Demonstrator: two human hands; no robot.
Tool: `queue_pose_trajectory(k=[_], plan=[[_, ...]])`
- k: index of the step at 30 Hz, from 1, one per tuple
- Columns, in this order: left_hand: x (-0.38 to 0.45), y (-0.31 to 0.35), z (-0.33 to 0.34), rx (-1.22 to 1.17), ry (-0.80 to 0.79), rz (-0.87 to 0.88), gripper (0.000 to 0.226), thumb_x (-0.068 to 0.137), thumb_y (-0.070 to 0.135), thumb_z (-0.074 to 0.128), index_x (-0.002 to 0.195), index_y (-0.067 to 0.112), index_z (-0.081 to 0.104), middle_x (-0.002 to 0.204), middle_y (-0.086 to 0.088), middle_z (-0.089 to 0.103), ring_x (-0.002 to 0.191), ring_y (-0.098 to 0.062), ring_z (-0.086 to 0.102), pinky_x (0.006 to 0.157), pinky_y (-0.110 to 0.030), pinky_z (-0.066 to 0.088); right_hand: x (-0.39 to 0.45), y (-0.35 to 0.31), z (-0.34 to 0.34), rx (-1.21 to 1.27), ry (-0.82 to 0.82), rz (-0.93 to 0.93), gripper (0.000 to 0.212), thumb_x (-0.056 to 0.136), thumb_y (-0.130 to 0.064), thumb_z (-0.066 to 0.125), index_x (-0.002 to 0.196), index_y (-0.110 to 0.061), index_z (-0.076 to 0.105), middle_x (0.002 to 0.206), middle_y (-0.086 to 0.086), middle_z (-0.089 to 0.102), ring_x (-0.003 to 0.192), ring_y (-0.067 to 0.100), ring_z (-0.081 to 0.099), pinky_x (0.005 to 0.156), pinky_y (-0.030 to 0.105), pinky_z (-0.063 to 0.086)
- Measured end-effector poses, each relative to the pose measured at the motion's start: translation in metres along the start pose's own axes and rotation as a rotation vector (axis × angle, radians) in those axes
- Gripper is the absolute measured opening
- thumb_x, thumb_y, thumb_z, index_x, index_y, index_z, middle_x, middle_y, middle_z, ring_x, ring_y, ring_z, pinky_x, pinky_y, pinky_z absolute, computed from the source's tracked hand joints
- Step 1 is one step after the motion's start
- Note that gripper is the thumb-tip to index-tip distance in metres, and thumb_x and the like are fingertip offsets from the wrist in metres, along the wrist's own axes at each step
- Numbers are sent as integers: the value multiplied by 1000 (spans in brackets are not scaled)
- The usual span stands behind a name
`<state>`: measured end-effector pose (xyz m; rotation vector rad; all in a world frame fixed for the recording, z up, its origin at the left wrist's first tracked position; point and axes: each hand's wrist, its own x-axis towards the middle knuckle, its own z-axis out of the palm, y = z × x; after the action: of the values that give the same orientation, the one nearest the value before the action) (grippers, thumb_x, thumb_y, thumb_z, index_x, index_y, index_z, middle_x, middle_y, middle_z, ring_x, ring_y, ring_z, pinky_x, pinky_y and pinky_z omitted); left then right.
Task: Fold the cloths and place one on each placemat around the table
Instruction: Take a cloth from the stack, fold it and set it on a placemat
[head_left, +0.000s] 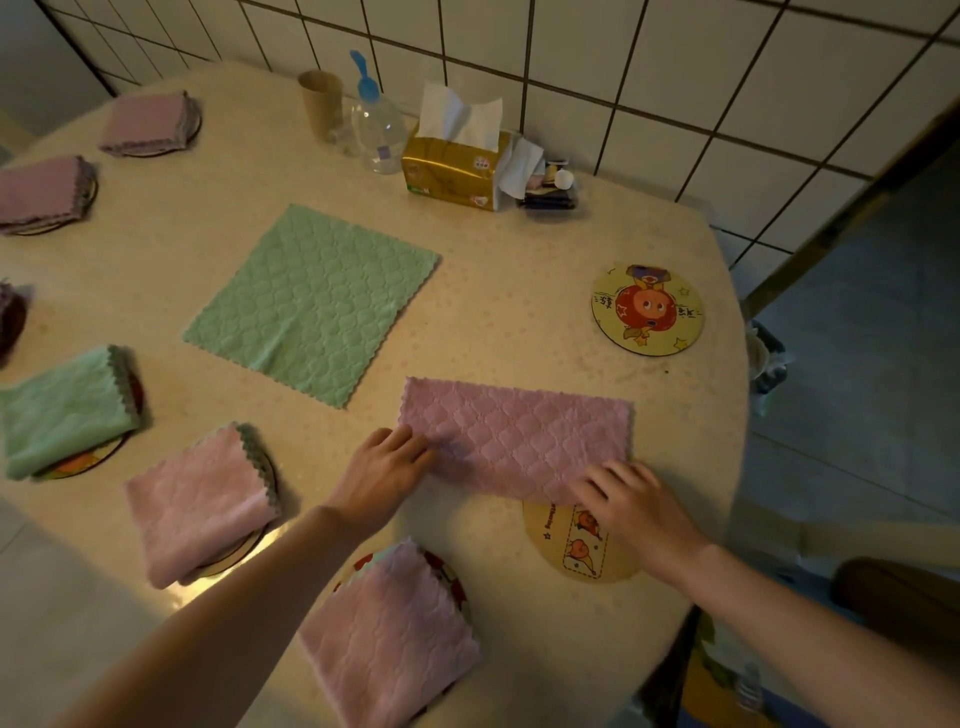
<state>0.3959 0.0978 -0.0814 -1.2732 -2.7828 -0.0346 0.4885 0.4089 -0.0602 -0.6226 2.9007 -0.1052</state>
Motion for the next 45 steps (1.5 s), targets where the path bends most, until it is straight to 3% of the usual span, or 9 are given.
queue_pose_trajectory(k=[7,12,17,24,32,36,39,41,45], plan=[[2,-45,-35,25,188,-246,13,80,13,56,88,13,67,89,-4,66,95,-31,60,93,-41,41,4,-55,-26,162,-6,-159,36,65,0,66,93,-20,59,88,-6,57,74,10,54,55,19,49],[-39,-2,-26,-328,-143,-342,70,64,6,55,133,19,53,138,0,52,136,-30,38,115,-45,27,19,-114,-19,406,-88,-211,21,89,-5,42,101,-14,57,96,2,57,79,16,54,59,25,43],[-56,54,-30,-749,-204,-373,57,72,18,57,129,24,55,135,4,54,137,-22,36,116,-28,21,35,-128,-26,664,11,-23,25,98,-24,43,121,-20,55,116,-5,59,101,8,56,82,17,45],[-37,75,-39,-773,-169,-490,20,88,20,56,104,21,68,100,-1,72,91,-20,65,70,-24,42,60,-94,-62,712,98,-82,19,95,-24,52,111,-20,61,99,-6,65,85,0,58,71,14,48],[-54,71,-31,-901,-342,-433,44,89,11,50,128,28,59,130,11,60,121,-5,52,100,-23,43,81,-22,-24,236,-356,-300,63,80,10,50,134,-23,47,139,-5,45,128,10,40,108,23,33],[-57,66,-33,-1041,-302,-550,40,92,10,48,124,28,62,103,36,61,92,11,59,78,-15,46,83,-12,-8,-27,-315,-601,74,78,-6,64,141,-28,33,152,-3,27,139,18,23,110,35,26],[-57,63,-30,-1112,-266,-689,24,92,21,51,104,21,72,60,22,56,56,2,44,56,-25,41,82,-11,2,184,-231,-504,56,81,-11,66,133,-26,48,141,-6,44,133,12,34,110,30,32],[-57,62,-26,-1174,-192,-820,30,85,30,52,83,4,68,64,6,50,59,-6,39,58,-44,37,85,-14,-1,451,-197,-330,43,81,-14,68,121,-25,59,128,-10,56,123,4,44,105,22,38],[-47,55,-27,-1570,56,-1201,29,94,19,58,88,-9,64,73,-13,58,68,-21,54,63,-35,44,110,-31,-10,964,-143,42,21,84,-8,62,91,-28,67,92,-8,69,87,11,65,74,24,54]])
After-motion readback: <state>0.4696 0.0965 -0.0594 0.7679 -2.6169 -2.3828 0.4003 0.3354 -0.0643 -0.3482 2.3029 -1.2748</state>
